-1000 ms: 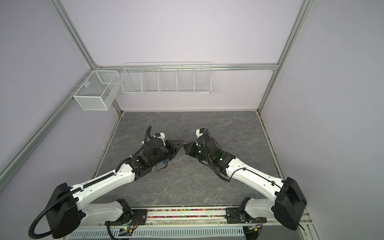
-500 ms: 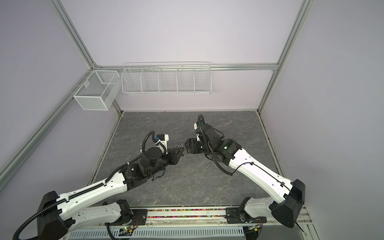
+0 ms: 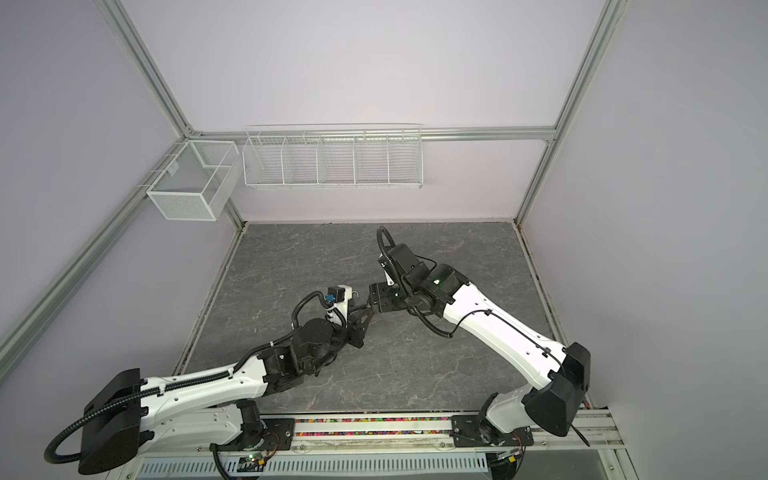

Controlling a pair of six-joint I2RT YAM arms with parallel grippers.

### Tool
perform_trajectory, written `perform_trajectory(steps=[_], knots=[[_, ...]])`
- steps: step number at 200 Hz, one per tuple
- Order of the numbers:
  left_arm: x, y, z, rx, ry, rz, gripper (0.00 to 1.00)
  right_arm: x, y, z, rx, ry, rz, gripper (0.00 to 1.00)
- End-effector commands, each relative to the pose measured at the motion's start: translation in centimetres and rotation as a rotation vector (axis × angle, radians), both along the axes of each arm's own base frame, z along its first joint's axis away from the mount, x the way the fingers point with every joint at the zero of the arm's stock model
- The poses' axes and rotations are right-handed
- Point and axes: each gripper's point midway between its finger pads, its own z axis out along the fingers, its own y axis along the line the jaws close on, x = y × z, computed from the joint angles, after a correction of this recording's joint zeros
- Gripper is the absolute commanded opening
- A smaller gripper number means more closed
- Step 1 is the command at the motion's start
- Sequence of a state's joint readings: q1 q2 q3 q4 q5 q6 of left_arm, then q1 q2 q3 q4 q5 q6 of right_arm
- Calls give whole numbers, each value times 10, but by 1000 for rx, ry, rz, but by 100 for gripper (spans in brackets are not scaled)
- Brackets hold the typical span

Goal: Unlock with the key

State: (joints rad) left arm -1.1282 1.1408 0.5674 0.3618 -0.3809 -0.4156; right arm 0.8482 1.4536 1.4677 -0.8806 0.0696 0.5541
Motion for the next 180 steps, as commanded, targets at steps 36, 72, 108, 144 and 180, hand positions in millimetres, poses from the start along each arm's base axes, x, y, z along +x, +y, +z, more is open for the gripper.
perform_trajectory(steps=[36, 72, 108, 144, 180], knots=[[-4, -6, 15, -24, -91, -32, 0, 10, -4, 2, -103, -54, -48, 77], [-9, -10, 13, 0, -109, -47, 0, 12, -16, -7, -204, -45, -67, 77], [-12, -11, 12, 28, -136, -52, 0, 17, -24, -7, -288, -52, -64, 78], [-14, -10, 9, 41, -150, -49, 0, 17, -29, -7, -335, -55, -50, 79], [-15, -10, 7, 40, -153, -48, 0, 17, -36, -7, -381, -55, -43, 79]])
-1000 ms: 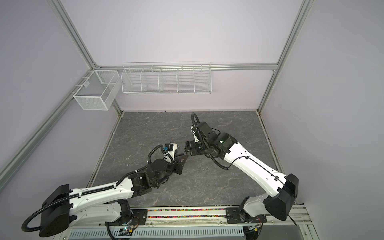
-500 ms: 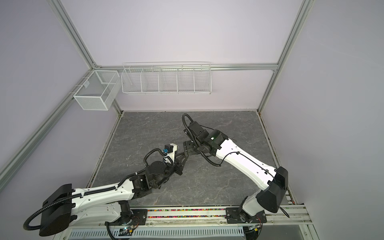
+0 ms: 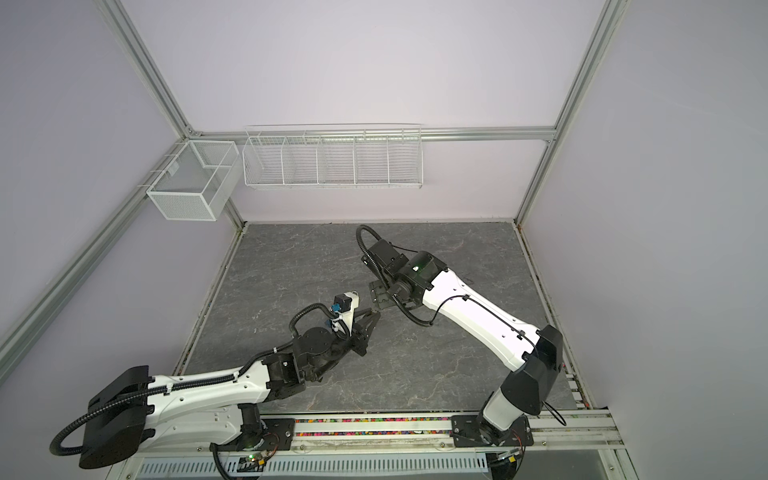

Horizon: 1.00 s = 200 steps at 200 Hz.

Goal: Unlock with the key

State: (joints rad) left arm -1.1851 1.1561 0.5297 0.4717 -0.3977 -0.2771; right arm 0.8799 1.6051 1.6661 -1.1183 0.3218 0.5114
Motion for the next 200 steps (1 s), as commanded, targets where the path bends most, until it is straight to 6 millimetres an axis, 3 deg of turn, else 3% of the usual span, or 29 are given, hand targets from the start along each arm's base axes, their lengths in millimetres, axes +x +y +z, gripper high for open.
perform_trajectory(steps=[1, 85, 121, 148, 176, 200], knots=[[1, 2, 5, -9, -34, 15, 0, -3, -12, -1, -78, 4, 12, 79], [5, -1, 0, -22, -17, 37, 0, -19, -19, 1, 21, 39, 25, 82], [8, -7, -11, -11, 40, 52, 0, -14, -48, 3, 9, 7, -48, 82], [17, -21, -44, 25, 177, 95, 0, -12, -67, -10, 46, 19, -92, 85], [18, -43, -96, 142, 390, 130, 0, -12, -85, -36, 116, 56, -158, 88], [23, -45, -131, 204, 542, 241, 0, -7, -102, -56, 172, 88, -240, 90]])
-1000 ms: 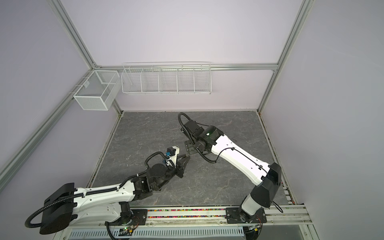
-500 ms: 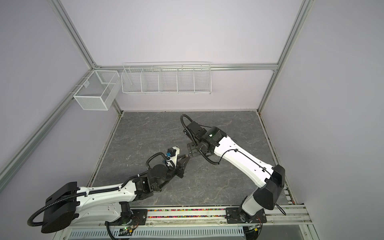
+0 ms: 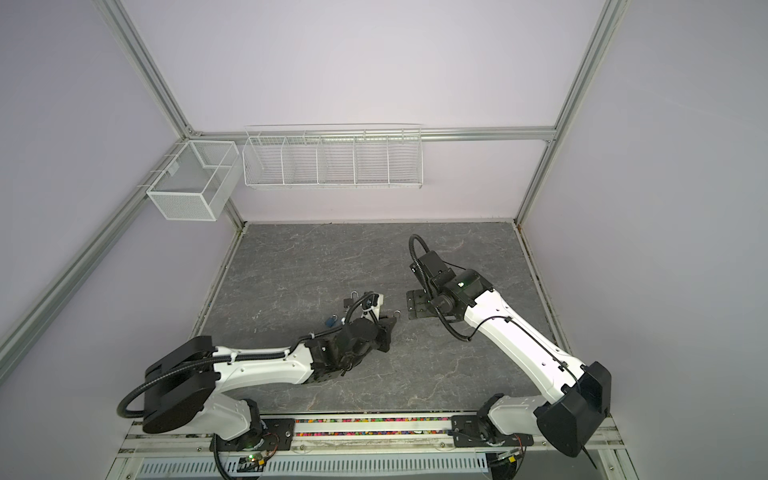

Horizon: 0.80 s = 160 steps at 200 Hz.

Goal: Unlock with the key

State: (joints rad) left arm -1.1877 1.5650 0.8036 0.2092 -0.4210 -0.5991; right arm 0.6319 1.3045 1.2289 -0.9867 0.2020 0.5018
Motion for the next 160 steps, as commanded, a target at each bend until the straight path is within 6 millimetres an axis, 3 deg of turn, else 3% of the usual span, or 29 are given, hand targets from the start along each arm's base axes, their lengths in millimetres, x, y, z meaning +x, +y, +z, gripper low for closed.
perform_trajectory(steps=[1, 47, 95, 134, 160], knots=[[-1, 7, -39, 74, 193, 125, 0, 7, -3, -9, 104, 5, -57, 90], [18, 11, -85, 279, 424, 259, 0, 13, -35, -36, 176, 48, -179, 91], [29, 7, -108, 304, 533, 298, 0, 15, -50, -48, 191, 66, -223, 91], [30, 6, -112, 323, 555, 321, 0, 14, -50, -49, 189, 68, -213, 91], [32, 10, -106, 307, 562, 334, 29, 14, -45, -47, 200, 68, -187, 91]])
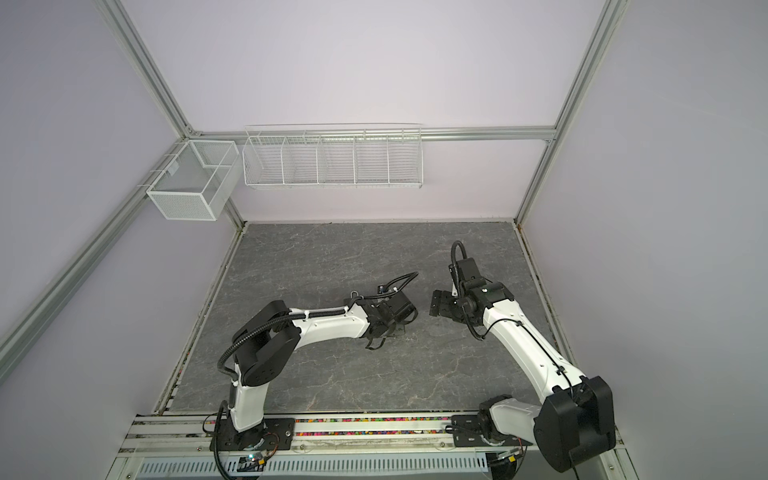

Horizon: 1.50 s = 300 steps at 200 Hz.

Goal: Unlock with the key

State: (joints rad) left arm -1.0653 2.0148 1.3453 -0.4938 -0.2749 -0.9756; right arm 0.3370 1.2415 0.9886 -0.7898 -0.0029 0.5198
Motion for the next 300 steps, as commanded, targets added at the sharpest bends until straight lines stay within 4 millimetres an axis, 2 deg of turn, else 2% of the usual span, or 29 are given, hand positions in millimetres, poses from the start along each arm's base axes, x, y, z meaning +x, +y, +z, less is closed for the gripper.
perform_trajectory(steps=[1, 22, 41, 63, 75, 98, 121, 144, 157, 180, 208, 239, 257, 277, 292, 300], knots=[[-3, 12, -2, 28, 44, 40, 30, -2, 7, 2, 21, -11, 36, 91], [0, 12, 15, -22, 30, 47, 50, -1, 14, 8, 19, -25, 66, 91], [2, 16, 42, -81, -4, 49, 54, -3, 23, 14, 17, -38, 97, 90], [3, 31, 80, -154, -77, 44, 54, -6, 39, 24, 16, -67, 143, 90], [5, 50, 99, -170, -119, 55, 54, -8, 52, 29, 29, -82, 168, 91], [7, 98, 132, -181, -198, 78, 54, -13, 82, 34, 61, -86, 213, 90], [4, 151, 161, -157, -320, 106, 54, -22, 132, 36, 76, -100, 302, 89], [-1, 203, 182, -138, -393, 164, 54, -32, 187, 26, 79, -99, 379, 88], [-3, 232, 186, -129, -397, 208, 54, -38, 221, 19, 108, -92, 416, 87], [-5, 271, 192, -102, -397, 273, 54, -45, 274, 3, 109, -79, 456, 84], [-7, 307, 189, -77, -379, 373, 54, -45, 322, -18, 102, -85, 496, 77], [-8, 330, 182, -134, -351, 465, 54, -35, 348, -43, 73, -99, 551, 68], [-10, 341, 181, -123, -364, 508, 54, -31, 360, -55, 61, -83, 575, 59], [-12, 345, 178, -122, -367, 539, 54, -29, 371, -71, 45, -51, 573, 56], [-13, 348, 173, -118, -358, 565, 54, -26, 378, -76, 55, -55, 560, 55], [-17, 351, 178, -132, -383, 581, 54, -23, 380, -79, 49, -59, 548, 55]])
